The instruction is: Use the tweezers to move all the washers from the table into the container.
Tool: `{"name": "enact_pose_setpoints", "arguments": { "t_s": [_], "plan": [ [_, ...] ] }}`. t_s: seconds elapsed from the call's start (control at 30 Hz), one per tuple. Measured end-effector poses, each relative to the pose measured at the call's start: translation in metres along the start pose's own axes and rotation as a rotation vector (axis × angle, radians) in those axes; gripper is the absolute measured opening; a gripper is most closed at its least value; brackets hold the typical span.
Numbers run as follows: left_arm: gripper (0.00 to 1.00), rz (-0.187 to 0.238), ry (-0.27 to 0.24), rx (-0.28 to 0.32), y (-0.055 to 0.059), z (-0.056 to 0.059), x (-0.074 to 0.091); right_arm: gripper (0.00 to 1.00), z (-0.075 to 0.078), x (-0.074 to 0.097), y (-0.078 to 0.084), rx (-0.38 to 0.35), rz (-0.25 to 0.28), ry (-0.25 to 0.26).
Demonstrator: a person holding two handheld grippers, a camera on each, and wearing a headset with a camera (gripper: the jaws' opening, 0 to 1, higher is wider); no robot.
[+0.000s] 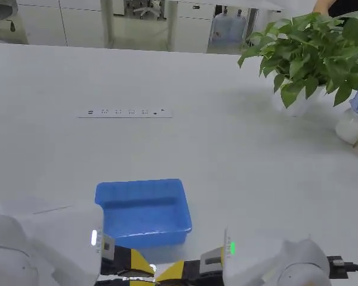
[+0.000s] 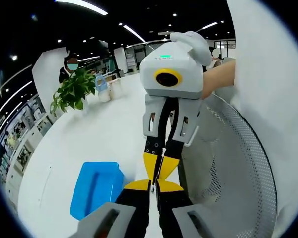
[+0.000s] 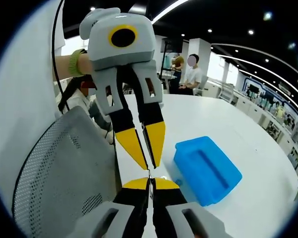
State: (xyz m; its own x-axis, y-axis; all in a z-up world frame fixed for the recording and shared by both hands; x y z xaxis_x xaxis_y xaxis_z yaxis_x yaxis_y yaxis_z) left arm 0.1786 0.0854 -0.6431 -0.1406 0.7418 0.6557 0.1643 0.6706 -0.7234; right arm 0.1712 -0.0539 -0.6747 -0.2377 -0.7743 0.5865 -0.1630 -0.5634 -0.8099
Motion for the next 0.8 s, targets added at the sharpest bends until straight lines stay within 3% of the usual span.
{"name": "enact_pose_setpoints", "arguments": {
  "t_s": [0.1,0.3,0.47,0.6,0.67,0.8],
  "plan": [
    [0.06,-0.012,0.021,-0.006,0.002,0.001,-0.004,0.00,0.000,-0.001,0.000,0.000,0.007,-0.002],
    [0.00,0.027,0.037,-0.004,-0.003,-0.001,-0.004,0.00,0.001,-0.003,0.000,-0.006,0.015,-0.011],
    [0.00,0.026,0.053,-0.002,-0.002,-0.003,-0.007,0.00,0.002,-0.006,0.004,-0.013,0.013,-0.010],
    [0.00,0.005,0.034,-0.008,0.001,-0.004,-0.009,0.01,0.006,-0.010,0.013,-0.044,-0.018,0.005],
    [0.00,0.014,0.036,-0.001,0.001,-0.004,-0.010,0.02,0.006,-0.012,0.015,-0.068,-0.006,0.004],
    [0.00,0.023,0.039,-0.001,0.001,-0.003,-0.011,0.14,0.007,-0.019,0.016,-0.107,0.013,-0.006]
  ]
}}
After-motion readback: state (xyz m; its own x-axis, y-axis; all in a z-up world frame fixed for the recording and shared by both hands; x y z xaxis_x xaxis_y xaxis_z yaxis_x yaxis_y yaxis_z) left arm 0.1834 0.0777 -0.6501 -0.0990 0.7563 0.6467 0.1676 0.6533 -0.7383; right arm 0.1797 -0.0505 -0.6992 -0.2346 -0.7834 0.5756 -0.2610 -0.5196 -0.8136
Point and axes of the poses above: the centre of the closed fingertips' face, and the gripper's own axes: x roughly backward along the fingers, z roughly to its right, y roughly out of its underside, the point moved 10 cm from there along x, roughly backward along the fingers, and after that the axes turned 5 degrees about -x, right-handed, at the moved point
